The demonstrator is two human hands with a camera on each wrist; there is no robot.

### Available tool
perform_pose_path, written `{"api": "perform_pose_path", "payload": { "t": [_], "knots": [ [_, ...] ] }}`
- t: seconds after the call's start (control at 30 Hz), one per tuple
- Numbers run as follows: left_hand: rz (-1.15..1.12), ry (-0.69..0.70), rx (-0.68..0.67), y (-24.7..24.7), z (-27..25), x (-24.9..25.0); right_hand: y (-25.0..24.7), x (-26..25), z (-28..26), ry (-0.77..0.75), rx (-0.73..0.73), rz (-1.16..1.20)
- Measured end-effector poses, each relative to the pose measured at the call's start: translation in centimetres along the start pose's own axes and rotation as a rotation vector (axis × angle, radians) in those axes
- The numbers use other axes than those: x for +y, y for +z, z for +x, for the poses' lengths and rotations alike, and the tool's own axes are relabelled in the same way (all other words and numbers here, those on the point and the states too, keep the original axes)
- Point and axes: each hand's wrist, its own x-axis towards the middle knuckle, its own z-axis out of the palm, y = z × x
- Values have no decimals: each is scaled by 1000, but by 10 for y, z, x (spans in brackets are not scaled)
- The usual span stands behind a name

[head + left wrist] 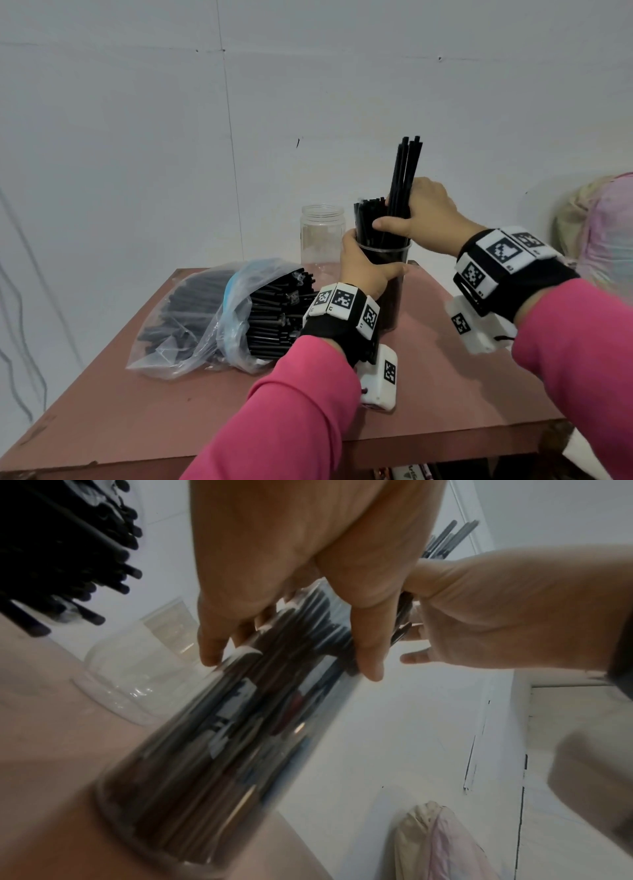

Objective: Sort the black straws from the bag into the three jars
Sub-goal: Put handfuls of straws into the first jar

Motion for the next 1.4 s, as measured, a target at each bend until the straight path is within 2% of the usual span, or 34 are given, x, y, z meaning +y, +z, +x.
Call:
{"api": "perform_pose_path", "payload": {
  "t": [0.1,0.13,0.2,0.27,0.33,0.43,0.57,0.63,0.73,0.8,0.83,0.93,1.0,1.07,1.13,1.27,1.4],
  "knots": [
    [1,7,8,0,2,-2,-9,-11,-5,85,17,380],
    [1,9,11,1,2,-2,-18,-15,-4,70,57,501],
    [0,13,15,2,2,-3,-34,-25,0,-42,138,561],
    [10,16,17,2,3,-4,-42,-35,4,-187,143,426],
    [18,17,22,2,3,-4,-38,-42,5,-257,85,206],
    [15,16,22,2,3,-3,-20,-39,0,-262,-8,25],
    [9,16,14,2,2,-1,-8,-31,-9,-277,42,-24],
    [13,24,25,2,2,-3,-8,-31,-9,-239,148,170],
    [15,26,24,3,3,-5,-13,-31,-7,-108,358,624],
    [16,27,23,3,4,-6,-16,-29,-6,-44,458,683],
    [22,27,24,3,4,-7,-16,-28,-6,-28,452,627],
    [25,29,25,3,5,-8,-12,-25,-6,-15,313,428],
    [18,32,23,3,4,-8,-13,-27,-4,3,280,497],
    [16,26,18,3,5,-8,-16,-28,-2,13,370,532],
    [13,24,11,2,5,-8,-17,-27,0,-28,421,439],
    [22,21,8,2,4,-7,-18,-33,6,-32,207,426],
    [23,20,10,2,3,-5,-17,-35,4,1,235,535]
  ]
}}
